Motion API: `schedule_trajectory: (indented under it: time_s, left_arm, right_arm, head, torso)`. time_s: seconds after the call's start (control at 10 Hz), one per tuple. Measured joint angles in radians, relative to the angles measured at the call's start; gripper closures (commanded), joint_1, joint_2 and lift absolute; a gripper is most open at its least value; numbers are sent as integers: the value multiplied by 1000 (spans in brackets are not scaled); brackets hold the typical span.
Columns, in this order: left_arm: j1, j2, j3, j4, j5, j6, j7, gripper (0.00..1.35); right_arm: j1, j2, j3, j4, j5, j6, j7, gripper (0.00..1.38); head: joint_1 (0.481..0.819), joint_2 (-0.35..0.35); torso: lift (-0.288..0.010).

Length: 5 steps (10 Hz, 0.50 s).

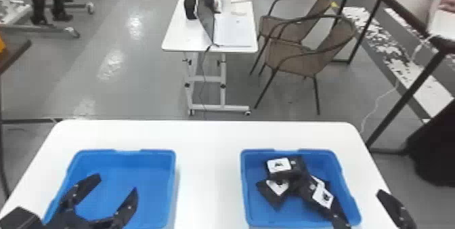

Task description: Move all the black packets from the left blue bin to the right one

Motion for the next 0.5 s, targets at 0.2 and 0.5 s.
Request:
schedule_trajectory:
  time_s: [0.2,0.5]
  left_arm:
    - [0,0,-1,1,3,3,0,150]
    - [-1,0,-1,1,4,0,0,150]
  right_arm:
    - [0,0,0,-1,-1,7,0,159]
    - [1,0,1,-2,-3,12,0,159]
  head:
    - [695,-63]
    - [695,-63]
  torso:
    - [0]
    - [0]
